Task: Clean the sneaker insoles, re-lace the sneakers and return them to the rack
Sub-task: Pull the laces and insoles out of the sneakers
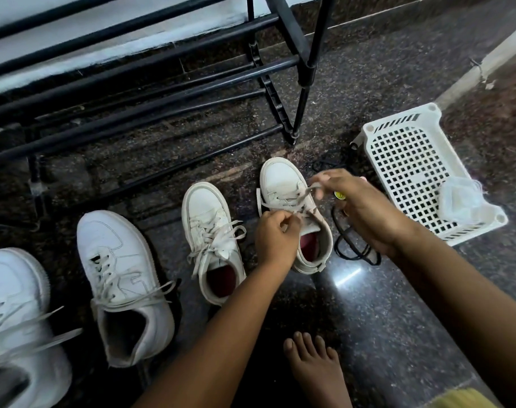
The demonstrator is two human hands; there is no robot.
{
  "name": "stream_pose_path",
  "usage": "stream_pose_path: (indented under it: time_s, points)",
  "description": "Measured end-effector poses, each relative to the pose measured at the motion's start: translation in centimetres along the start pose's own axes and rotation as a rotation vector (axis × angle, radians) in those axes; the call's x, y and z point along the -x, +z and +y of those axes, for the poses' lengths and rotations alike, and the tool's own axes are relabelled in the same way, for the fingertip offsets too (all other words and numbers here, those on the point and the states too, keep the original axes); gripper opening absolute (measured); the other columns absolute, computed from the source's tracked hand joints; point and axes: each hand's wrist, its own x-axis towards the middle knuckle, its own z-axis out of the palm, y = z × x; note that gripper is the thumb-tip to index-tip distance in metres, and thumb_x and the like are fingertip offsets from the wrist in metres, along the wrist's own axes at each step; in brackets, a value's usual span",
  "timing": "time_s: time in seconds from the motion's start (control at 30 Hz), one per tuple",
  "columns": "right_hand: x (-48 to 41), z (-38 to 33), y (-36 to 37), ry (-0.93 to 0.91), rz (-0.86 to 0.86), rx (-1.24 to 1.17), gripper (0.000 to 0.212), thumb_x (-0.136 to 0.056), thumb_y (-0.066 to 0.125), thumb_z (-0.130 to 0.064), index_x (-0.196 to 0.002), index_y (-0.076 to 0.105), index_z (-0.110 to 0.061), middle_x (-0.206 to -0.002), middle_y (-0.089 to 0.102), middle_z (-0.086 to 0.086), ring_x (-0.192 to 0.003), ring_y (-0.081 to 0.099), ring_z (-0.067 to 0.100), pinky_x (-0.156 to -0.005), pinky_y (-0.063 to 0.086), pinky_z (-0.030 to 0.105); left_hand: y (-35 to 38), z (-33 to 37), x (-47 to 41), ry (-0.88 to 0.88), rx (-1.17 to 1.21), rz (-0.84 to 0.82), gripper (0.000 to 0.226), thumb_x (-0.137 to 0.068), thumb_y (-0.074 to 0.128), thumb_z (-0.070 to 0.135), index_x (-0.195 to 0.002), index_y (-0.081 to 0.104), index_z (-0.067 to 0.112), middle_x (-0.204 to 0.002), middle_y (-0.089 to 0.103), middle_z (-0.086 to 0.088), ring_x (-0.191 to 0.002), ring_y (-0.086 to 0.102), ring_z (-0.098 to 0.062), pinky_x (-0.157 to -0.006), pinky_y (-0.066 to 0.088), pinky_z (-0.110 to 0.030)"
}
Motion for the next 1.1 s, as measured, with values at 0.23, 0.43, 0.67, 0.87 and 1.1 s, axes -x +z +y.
stream_pose_path:
  time_s: [0.23,0.43,0.67,0.87,1.1]
  points:
    - [-2.2,1.6,-1.3,-0.128,0.387,0.027,0.039,-0.070,0.036,-0.038,-0.106,0.047,-0.028,-0.090,0.075,-0.008,-0.070,0.072,0.028,-0.049,0.053,0.039,-3.1,3.3,0.5,-0.233,0.479,-0.283,0.020,-0.072,0.058,0.035,-0.058,0.058,0.021,-0.080,0.063,0.007,-0.088,0.055,-0.012,-0.084,0.041,-0.035]
    - [-2.3,1.8,-1.0,-0.108,0.396,0.136,0.039,-0.070,0.036,-0.037,-0.106,0.048,-0.028,-0.090,0.075,-0.007,-0.071,0.072,0.028,-0.049,0.053,0.039,-7.8,7.4,0.2,-0.045,0.702,-0.346,0.027,-0.089,0.047,0.033,-0.066,0.059,0.024,-0.070,0.058,0.006,-0.091,0.057,-0.021,-0.093,0.038,-0.043]
    - [-1.4,1.8,-1.5,-0.141,0.360,0.267,0.038,-0.069,0.036,-0.038,-0.104,0.047,-0.028,-0.089,0.074,-0.008,-0.070,0.072,0.027,-0.047,0.052,0.039,-11.7,7.4,-2.4,-0.115,0.820,-0.194,0.017,-0.087,0.054,0.029,-0.093,0.060,0.014,-0.056,0.041,0.005,-0.062,0.049,-0.014,-0.080,0.041,-0.036]
    - [-1.1,-0.9,-9.8,-0.398,0.425,0.078,0.027,-0.086,0.039,-0.033,-0.111,0.044,-0.025,-0.115,0.068,-0.002,-0.071,0.072,0.027,-0.053,0.051,0.043,-9.8,3.3,-4.1,-0.190,0.195,-0.129,0.016,-0.092,0.057,0.022,-0.106,0.059,0.013,-0.091,0.058,0.004,-0.085,0.054,-0.009,-0.077,0.041,-0.023]
    - [-1.1,-10.6,-25.4,-0.464,0.737,0.250,0.026,-0.089,0.055,-0.006,-0.110,0.066,-0.015,-0.109,0.066,0.006,-0.102,0.060,0.026,-0.087,0.049,0.037,-4.5,1.0,-1.2,0.115,-0.091,-0.188,0.031,-0.085,0.067,0.021,-0.115,0.061,0.023,-0.111,0.061,-0.003,-0.099,0.060,-0.016,-0.089,0.051,-0.036]
